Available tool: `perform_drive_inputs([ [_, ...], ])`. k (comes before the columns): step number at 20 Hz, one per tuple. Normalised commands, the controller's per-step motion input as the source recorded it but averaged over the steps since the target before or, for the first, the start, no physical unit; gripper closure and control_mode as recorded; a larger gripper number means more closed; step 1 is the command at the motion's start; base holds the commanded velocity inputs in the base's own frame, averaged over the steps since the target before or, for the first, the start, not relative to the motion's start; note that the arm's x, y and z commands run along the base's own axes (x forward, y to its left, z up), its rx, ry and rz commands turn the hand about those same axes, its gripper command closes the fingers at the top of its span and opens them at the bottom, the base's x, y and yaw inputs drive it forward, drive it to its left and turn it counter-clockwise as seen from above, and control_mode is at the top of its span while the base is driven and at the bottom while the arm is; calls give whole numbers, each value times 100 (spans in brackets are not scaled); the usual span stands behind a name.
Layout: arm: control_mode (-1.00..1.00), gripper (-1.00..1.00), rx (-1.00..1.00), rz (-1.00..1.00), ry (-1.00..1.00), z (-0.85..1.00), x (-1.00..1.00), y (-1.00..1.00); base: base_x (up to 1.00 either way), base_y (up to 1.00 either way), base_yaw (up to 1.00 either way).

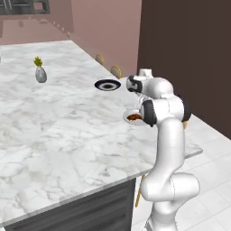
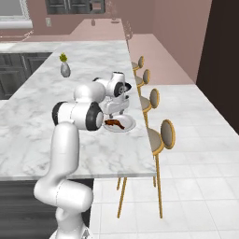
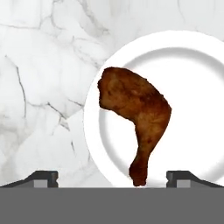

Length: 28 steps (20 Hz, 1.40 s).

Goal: Take the chicken drumsticks from the pan and place one on each plate on the dining counter.

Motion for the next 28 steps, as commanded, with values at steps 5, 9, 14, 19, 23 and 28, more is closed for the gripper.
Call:
perform_drive_inputs([
  [5, -100, -100, 0, -30, -1, 14, -95, 30, 0, 0, 0],
  [9, -100, -100, 0, -35, 0, 0, -100, 36, 0, 0, 0],
  [14, -100, -100, -2, -32, -4, 1, -100, 35, 0, 0, 0],
  [19, -100, -100, -14, -20, -18, 7, -100, 29, 0, 0, 0],
  [23, -100, -100, -25, -12, -19, 13, -94, 23, 0, 0, 0],
  [28, -100, -100, -21, -13, -5, 30, -74, 7, 0, 0, 0],
])
